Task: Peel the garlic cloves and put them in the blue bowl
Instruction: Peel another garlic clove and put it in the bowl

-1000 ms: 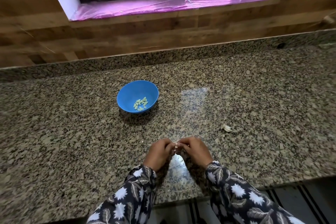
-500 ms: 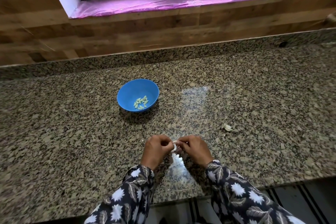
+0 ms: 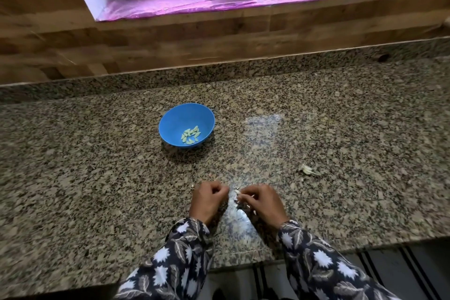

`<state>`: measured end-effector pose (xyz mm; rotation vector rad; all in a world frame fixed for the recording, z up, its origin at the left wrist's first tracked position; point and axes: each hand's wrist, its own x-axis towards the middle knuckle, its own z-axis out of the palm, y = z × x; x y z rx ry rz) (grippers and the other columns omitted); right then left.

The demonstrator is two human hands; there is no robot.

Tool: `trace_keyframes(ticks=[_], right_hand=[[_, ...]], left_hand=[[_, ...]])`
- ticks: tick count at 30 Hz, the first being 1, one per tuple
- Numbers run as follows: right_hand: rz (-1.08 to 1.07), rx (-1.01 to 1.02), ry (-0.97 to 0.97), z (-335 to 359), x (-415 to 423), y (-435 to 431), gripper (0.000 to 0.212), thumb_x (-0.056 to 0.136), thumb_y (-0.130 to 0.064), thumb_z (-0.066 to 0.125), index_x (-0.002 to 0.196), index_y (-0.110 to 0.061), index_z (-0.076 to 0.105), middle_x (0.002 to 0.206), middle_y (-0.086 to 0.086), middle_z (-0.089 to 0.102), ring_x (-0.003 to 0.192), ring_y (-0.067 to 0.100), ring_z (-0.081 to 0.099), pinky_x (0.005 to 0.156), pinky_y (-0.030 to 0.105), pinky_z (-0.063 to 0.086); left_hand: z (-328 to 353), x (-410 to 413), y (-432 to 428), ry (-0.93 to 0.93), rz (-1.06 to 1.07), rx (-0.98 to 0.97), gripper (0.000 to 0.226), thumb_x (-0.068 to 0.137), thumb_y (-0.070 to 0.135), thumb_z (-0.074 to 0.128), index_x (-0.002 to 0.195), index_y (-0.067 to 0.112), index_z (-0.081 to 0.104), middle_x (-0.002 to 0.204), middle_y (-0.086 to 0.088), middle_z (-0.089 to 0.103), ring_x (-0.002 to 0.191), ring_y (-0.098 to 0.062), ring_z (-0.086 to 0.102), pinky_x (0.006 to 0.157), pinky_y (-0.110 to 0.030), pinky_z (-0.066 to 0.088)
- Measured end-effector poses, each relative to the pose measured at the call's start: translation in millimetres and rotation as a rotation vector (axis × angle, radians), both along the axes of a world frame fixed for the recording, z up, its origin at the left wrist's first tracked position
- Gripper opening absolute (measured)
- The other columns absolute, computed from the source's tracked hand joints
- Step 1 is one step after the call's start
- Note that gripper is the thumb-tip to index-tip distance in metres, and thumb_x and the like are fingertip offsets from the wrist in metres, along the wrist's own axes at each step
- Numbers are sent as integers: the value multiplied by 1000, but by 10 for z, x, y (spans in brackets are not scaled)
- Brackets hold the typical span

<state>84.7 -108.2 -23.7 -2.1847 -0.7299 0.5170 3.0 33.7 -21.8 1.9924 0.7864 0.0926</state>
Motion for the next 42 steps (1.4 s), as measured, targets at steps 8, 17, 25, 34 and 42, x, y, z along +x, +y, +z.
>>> trace_keyframes(ticks=[8, 17, 25, 34, 42], right_hand=[[122, -97, -25, 8, -36, -21, 23, 93, -30, 52, 106, -21, 69, 91, -1, 71, 79, 11, 63, 67, 23, 50], [-232, 463, 864, 165, -53, -31, 9, 84, -9, 62, 83, -4, 69, 67, 4, 70, 44, 8, 57, 38, 15, 40], [-287, 470, 503, 57, -93, 61, 7, 80, -10, 69, 84, -13, 65, 80, 7, 67, 59, 11, 59, 51, 18, 49], [-268, 407, 326, 16, 17, 29, 18, 77, -6, 69, 84, -20, 61, 90, 3, 67, 83, 17, 65, 70, 28, 56], [-56, 308, 727, 107, 80, -76, 27, 94, -20, 49, 104, 0, 64, 67, 5, 65, 46, 10, 57, 38, 17, 42]], left_hand=[[57, -20, -149, -154, -31, -208, 15, 76, 5, 74, 89, 13, 74, 88, 0, 73, 84, -13, 68, 80, -23, 54], [156, -12, -170, -252, 268, -752, 16, 80, -6, 64, 93, 4, 66, 89, -14, 71, 76, -21, 68, 70, -27, 57], [168, 30, -337, -339, 480, -1073, 16, 85, -5, 57, 100, -1, 62, 81, -12, 72, 67, -16, 70, 58, -23, 57], [120, 33, -309, -280, -19, -356, 31, 80, -1, 68, 104, 18, 68, 94, 2, 71, 83, -10, 69, 72, -23, 56], [68, 27, -213, -313, -32, -149, 14, 77, 6, 73, 90, 9, 71, 89, 0, 71, 82, -9, 67, 73, -21, 55]])
